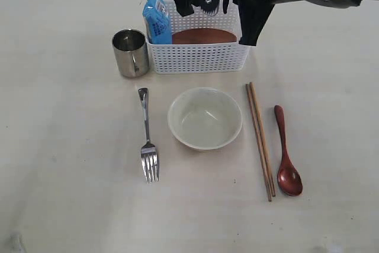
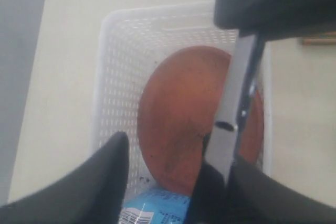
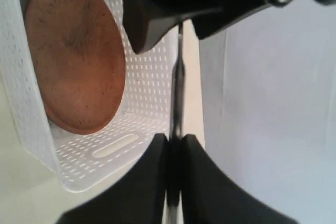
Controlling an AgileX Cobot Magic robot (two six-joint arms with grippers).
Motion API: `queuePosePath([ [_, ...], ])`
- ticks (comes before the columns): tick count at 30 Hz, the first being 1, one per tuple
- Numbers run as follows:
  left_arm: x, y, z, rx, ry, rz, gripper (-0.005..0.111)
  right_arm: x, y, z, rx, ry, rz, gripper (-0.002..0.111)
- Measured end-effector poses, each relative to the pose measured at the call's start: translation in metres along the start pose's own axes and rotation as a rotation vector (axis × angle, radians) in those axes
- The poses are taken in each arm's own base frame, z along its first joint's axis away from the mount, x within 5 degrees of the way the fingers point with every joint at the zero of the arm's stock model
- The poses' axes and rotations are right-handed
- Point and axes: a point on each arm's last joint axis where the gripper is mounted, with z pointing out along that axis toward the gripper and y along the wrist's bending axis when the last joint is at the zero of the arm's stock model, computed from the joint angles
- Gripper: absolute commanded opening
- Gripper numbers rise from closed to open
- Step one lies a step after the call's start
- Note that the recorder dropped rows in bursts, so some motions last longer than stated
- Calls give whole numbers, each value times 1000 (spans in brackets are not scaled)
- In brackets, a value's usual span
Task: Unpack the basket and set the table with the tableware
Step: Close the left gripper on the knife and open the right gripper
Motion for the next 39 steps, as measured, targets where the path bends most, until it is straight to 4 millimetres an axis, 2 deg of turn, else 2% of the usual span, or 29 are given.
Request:
queuePosePath([
  [2,-1,-2,1,9,0,-1,2,0,0,0,0,-4,5,0],
  [3,-1,-3,2,17,1,-3,0,0,0,0,0,-4,5,0],
  [25,-1,-9,2,67,23,-35,0,1,-1,0,4,-2,-9,0],
  [27,-1,-9,2,69,21,-39,0,1,-1,0,4,-2,-9,8],
  [31,-1,-11,2,88,11,-75,0,0,-1,0,4,-6,6,40],
  [33,-2,-11,2,89,4,-98,0,0,-2,-1,5,-12,22,51],
  [39,-1,-7,2,70,-10,-154,0,-2,-2,-1,7,-28,33,53],
])
